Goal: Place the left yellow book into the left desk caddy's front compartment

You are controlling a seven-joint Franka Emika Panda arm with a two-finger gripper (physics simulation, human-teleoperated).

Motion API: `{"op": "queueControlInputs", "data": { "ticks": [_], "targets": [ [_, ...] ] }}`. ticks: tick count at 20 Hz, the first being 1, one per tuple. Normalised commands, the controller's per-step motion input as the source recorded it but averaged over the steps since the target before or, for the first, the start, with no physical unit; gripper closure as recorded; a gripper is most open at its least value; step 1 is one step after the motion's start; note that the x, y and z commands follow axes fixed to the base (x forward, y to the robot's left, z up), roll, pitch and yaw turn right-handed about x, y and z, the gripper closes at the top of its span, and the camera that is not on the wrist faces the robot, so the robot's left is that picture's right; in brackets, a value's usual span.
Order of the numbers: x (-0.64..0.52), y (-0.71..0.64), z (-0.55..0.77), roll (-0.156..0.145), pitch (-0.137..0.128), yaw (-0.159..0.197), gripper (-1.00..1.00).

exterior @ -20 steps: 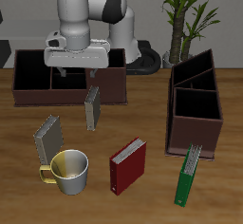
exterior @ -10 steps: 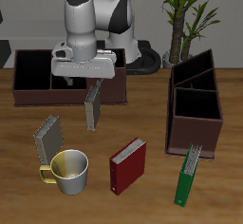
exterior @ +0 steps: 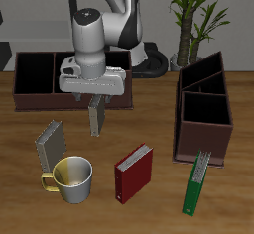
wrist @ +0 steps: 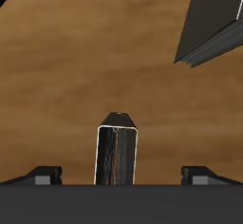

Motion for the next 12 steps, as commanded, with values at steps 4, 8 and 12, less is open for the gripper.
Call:
{"op": "queueControlInputs", "data": {
  "ticks": [4,8,12],
  "targets": [
    [0.06,0.08,-0.24,0.009,0.031,-0.015,-1.00],
    [0.02,0.06,-0.06,0.012,0.008,-0.005,1.00],
    [-0.01,0.01,0.05,0.010,-0.004,-0.006,1.00]
  ]
}}
